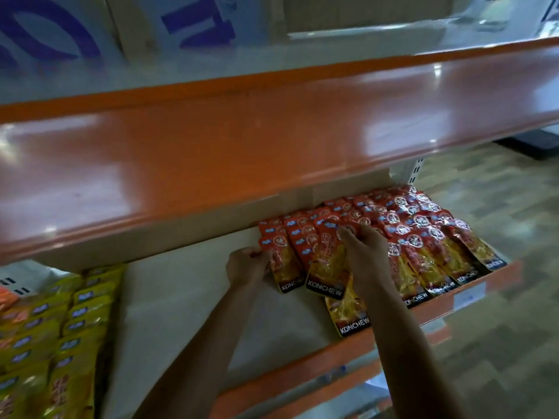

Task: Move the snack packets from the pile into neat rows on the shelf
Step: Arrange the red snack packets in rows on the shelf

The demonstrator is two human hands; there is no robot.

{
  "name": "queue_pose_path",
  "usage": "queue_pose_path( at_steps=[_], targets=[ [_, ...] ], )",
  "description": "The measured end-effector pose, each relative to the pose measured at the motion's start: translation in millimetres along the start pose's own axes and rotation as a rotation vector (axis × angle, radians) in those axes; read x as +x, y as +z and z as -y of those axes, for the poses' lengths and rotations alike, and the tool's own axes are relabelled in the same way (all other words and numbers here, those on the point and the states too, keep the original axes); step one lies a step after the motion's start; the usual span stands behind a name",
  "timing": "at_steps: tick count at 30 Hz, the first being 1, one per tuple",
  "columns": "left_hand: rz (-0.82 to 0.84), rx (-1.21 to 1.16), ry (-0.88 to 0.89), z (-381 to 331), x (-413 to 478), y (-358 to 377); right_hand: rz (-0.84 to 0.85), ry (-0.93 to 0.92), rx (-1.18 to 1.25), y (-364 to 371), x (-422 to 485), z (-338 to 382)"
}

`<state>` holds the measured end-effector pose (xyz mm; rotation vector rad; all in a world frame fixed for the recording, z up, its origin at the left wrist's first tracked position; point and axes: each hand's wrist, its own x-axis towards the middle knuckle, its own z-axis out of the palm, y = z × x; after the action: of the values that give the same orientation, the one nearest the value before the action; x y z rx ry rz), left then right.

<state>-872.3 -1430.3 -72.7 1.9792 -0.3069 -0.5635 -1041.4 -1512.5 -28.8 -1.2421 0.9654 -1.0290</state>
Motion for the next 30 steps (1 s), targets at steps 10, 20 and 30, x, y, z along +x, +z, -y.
queue_pose_path(
  at_steps=[10,20,30],
  targets=[
    [-0.019,0.083,0.013,0,10,11,0.106,-0.015,-0.077,-2,17,3],
    [-0.197,0.205,0.361,-7,-26,10,0.228,-0.045,-0.261,10,22,1],
    [0.050,-0.144,0.267,-5,-50,4,0.317,-0.144,-0.451,29,18,-2]
  ],
)
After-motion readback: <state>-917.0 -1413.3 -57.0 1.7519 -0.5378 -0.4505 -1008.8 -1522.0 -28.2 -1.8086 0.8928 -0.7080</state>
